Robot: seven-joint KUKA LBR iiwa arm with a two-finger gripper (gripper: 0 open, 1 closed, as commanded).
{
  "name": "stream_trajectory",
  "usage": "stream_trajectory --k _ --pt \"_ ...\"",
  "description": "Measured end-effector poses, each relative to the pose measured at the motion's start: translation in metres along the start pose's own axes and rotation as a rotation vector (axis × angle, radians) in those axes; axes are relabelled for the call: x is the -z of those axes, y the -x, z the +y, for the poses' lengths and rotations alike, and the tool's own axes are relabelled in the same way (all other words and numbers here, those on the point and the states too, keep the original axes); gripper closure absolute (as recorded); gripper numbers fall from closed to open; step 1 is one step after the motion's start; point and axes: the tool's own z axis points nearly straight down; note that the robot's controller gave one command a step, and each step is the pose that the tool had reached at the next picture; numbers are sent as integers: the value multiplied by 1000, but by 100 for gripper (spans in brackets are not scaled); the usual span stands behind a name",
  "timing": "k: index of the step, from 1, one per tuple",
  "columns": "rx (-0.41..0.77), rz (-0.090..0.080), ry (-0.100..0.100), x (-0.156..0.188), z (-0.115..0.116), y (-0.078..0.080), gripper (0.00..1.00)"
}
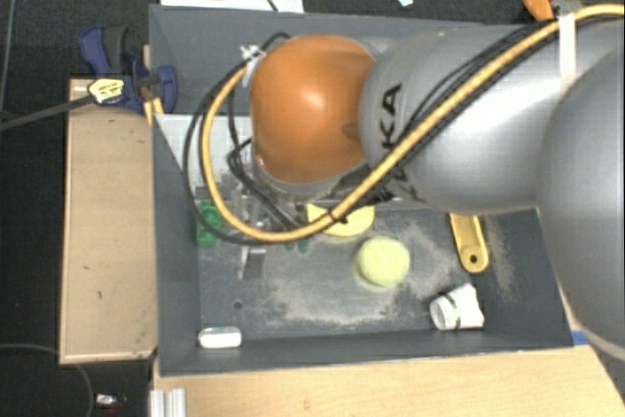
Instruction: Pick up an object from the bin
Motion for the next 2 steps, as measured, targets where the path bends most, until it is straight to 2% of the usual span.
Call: stream_trajectory --k 1,2 --pt "-165 -1 1 -57 -1 29 0" --pt "47 -4 1 -147 -4 70 0"
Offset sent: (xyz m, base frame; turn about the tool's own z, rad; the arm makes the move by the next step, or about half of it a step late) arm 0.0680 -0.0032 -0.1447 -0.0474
